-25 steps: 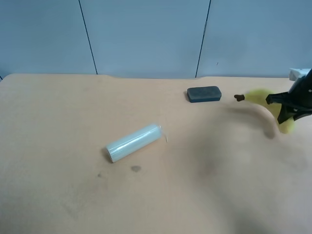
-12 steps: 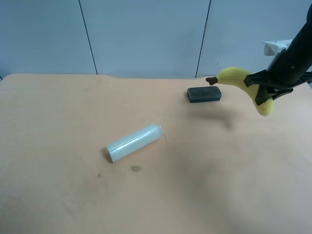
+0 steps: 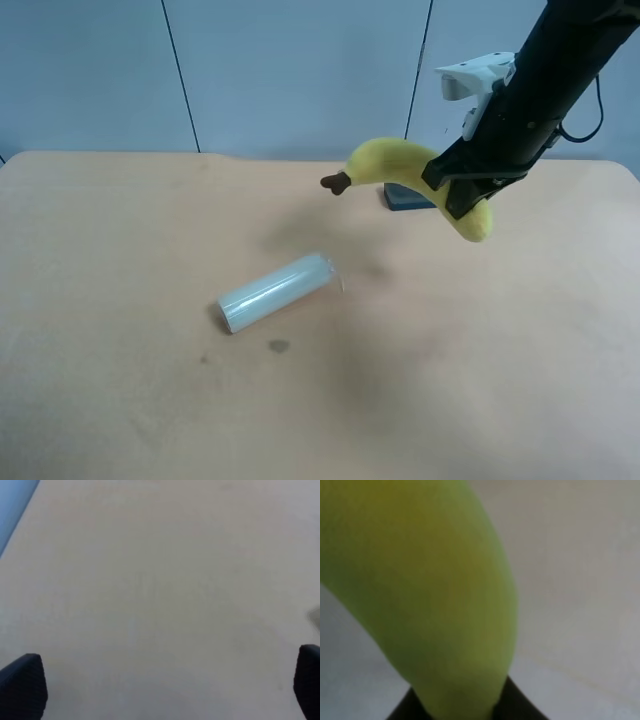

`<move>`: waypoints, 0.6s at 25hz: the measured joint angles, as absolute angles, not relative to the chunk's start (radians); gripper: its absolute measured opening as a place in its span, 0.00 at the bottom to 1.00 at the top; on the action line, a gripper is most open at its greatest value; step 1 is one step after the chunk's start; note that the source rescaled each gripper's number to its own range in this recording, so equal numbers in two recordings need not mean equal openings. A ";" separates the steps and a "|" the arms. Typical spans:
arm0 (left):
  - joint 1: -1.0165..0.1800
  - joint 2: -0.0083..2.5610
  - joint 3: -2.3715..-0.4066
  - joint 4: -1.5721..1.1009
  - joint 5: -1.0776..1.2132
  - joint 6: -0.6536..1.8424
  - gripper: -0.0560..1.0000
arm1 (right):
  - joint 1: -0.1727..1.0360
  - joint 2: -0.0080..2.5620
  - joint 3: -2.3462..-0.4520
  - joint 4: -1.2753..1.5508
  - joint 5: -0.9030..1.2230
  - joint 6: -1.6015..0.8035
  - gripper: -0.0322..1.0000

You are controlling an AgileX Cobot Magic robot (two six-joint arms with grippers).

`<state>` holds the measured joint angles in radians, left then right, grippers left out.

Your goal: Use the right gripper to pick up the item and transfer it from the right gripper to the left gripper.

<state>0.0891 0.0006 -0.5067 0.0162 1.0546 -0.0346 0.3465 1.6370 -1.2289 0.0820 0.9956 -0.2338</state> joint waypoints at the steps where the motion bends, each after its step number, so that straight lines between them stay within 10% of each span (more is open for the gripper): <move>1: 0.089 0.011 -0.507 0.000 1.056 -0.035 1.00 | 0.366 1.631 -1.229 0.081 0.996 -0.234 0.03; 15: 0.089 0.344 -0.647 -0.315 1.166 0.064 1.00 | 0.697 1.592 -1.229 0.053 1.013 -0.266 0.03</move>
